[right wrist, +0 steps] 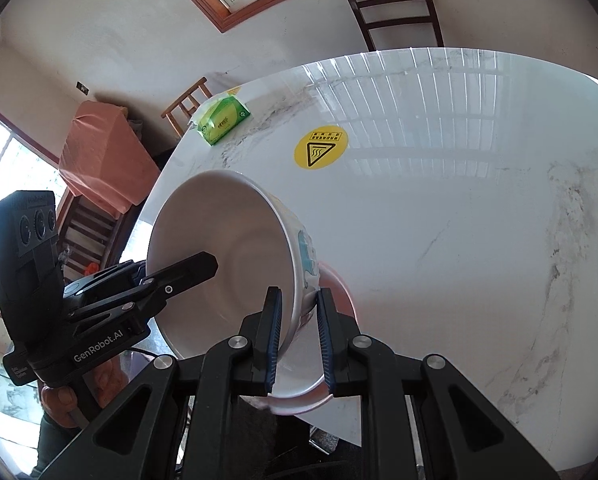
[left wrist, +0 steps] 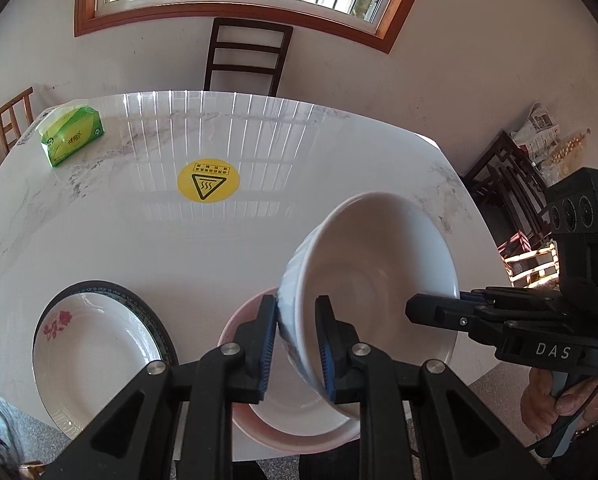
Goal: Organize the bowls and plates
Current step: 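Carry the Dog bowl over the Rabbit bowl, then lower the Dog bowl into the Rabbit bowl and open both grippers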
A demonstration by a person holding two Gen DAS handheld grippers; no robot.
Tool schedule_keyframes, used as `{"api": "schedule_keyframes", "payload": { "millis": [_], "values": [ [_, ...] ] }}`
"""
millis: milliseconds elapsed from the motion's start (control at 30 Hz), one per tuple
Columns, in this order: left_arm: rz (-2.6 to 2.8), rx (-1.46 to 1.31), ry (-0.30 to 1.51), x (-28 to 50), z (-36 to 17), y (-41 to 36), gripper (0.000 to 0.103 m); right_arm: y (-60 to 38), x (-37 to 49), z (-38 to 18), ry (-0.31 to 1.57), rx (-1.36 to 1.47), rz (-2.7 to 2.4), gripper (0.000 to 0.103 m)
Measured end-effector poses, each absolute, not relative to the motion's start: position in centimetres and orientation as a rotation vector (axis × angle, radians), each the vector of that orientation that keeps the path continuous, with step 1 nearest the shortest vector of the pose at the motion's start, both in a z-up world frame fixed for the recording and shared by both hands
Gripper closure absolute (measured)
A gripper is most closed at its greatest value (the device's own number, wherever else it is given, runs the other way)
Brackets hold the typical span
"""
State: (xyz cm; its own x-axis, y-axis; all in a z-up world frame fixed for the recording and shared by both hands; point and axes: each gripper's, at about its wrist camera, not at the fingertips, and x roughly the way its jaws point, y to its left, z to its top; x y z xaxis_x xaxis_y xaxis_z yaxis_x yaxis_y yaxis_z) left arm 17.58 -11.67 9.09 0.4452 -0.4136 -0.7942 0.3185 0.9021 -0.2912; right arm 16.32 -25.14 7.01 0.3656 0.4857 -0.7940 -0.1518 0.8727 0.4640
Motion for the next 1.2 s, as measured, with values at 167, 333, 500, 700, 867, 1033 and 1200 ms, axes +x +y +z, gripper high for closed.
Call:
{"api": "schedule_keyframes", "payload": {
  "millis": [167,333,500,700,867,1033,1200],
  "values": [
    [-0.455,-0.103,1.025,15.9,8.4,-11.2,0.083,-24.7,14.6,6.4,1.136,0.323,0.42,0.086],
    [-0.455,-0.098,1.042,14.6,7.6,-11.0,0.083,-24.3,13.4,5.5,1.155,0.316,0.416,0.086],
    [-0.448,-0.094,1.047,13.9,7.2,-11.0,0.083,-23.9,12.9,4.7,1.168,0.321,0.412,0.086],
    [-0.423,-0.112,1.06,14.6,6.1,-10.8,0.083,-23.4,13.4,3.6,1.18,0.331,0.397,0.086],
    [-0.447,-0.135,1.094,14.9,5.4,-10.6,0.083,-23.8,13.7,2.9,1.221,0.365,0.398,0.086],
    [-0.446,-0.12,1.101,15.3,5.5,-10.7,0.083,-24.2,14.0,2.1,1.275,0.446,0.405,0.086],
    [-0.433,-0.111,1.132,15.9,4.5,-10.8,0.083,-24.1,14.4,1.4,1.303,0.491,0.4,0.086]
  ]
}}
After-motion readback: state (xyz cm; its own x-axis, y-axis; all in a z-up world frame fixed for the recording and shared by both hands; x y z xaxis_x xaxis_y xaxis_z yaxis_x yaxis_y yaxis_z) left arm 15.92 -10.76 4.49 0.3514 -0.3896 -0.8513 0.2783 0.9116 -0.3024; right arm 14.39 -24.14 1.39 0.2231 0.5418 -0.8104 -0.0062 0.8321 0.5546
